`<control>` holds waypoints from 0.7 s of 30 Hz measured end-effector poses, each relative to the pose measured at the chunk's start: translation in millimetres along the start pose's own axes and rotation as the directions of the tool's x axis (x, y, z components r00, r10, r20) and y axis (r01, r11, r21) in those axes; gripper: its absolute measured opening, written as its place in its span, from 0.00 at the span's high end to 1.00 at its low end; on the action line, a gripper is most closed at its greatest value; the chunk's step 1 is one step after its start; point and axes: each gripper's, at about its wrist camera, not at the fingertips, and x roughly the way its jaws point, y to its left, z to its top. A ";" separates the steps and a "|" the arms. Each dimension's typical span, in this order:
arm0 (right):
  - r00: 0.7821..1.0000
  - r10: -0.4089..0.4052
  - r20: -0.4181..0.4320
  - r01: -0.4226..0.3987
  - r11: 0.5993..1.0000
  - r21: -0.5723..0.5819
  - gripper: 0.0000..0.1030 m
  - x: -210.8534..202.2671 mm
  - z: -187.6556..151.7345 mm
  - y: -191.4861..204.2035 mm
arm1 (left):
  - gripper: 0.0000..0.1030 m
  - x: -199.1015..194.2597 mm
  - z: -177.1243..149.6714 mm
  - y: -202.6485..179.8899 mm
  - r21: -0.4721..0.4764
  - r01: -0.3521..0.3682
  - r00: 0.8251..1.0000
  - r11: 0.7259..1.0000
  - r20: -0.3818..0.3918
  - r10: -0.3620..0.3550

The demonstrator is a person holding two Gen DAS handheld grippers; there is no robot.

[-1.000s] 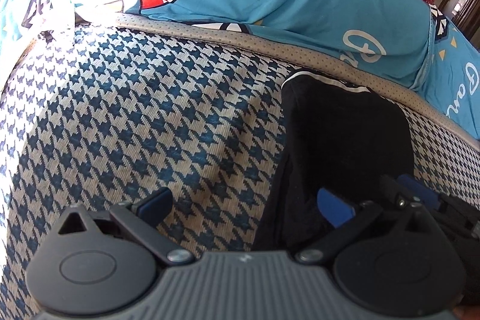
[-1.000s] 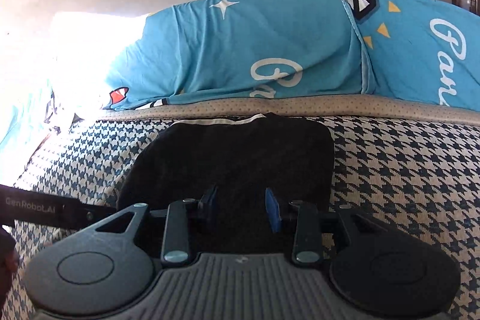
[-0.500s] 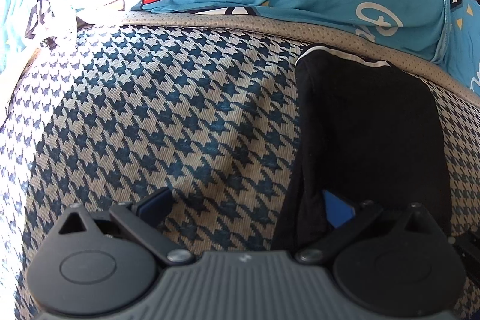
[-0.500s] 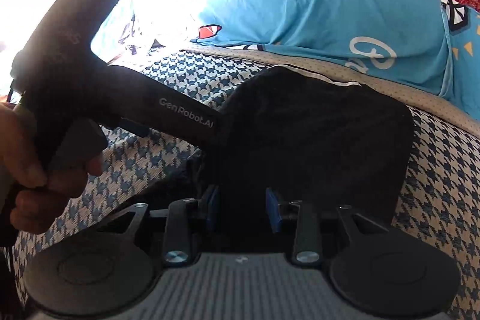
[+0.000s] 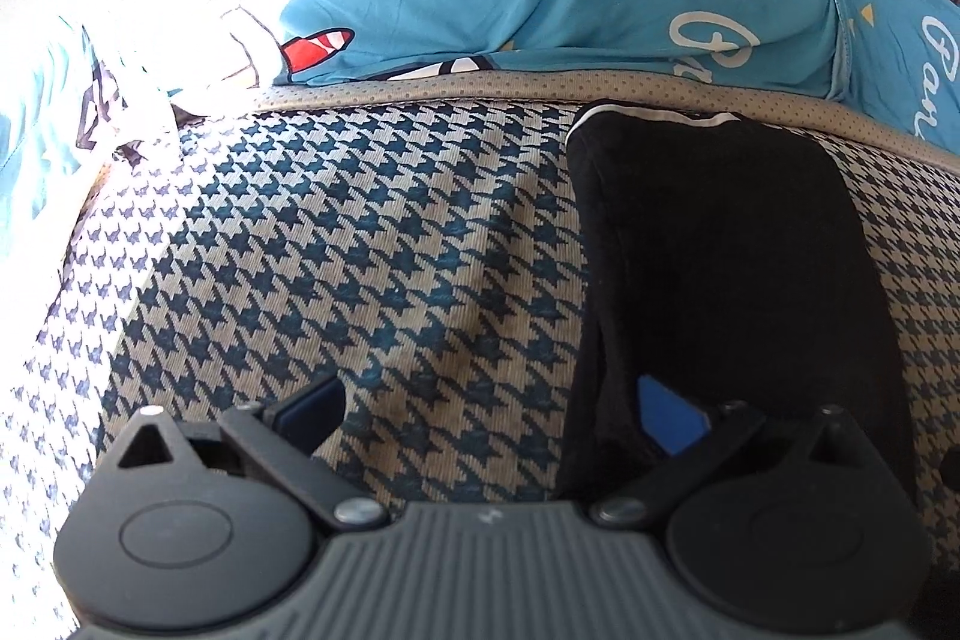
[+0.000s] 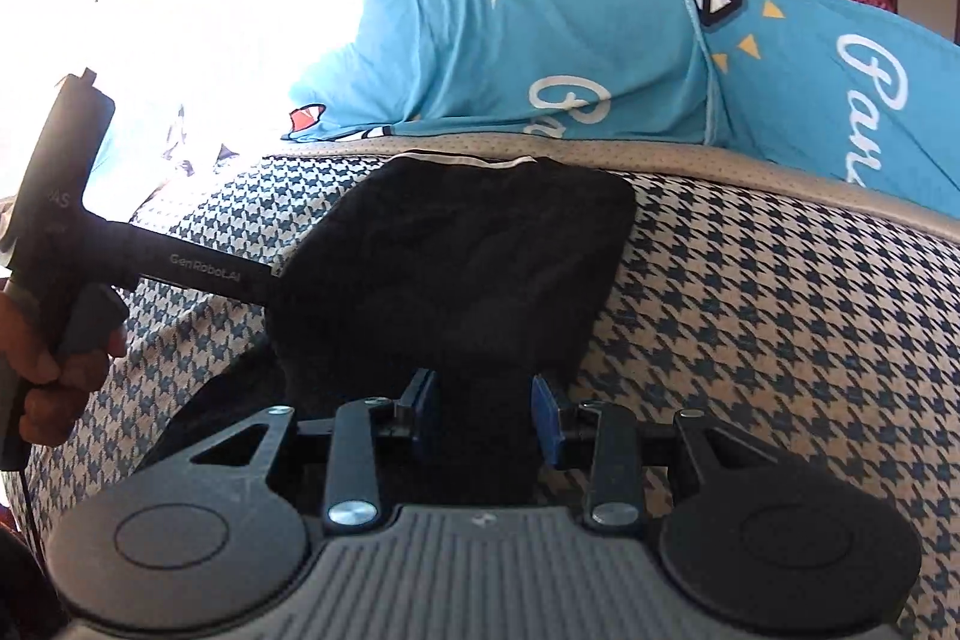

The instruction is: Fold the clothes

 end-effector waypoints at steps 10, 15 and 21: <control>0.996 -0.086 -0.022 0.087 0.995 0.055 0.57 -45.9 -39.3 0.8 | 0.00 -27.5 -27.2 23.2 -0.054 0.019 1.000 0.998 0.008 -0.019; 0.988 -0.147 -0.042 0.150 0.984 0.097 0.53 -68.5 -62.8 -0.5 | 0.00 -42.5 -51.3 29.1 -0.052 0.048 0.999 0.998 -0.004 -0.048; 0.978 -0.194 -0.072 0.202 0.973 0.115 0.52 -81.1 -84.6 0.2 | 0.00 -57.2 -80.5 31.3 -0.047 0.070 0.997 0.996 -0.024 -0.072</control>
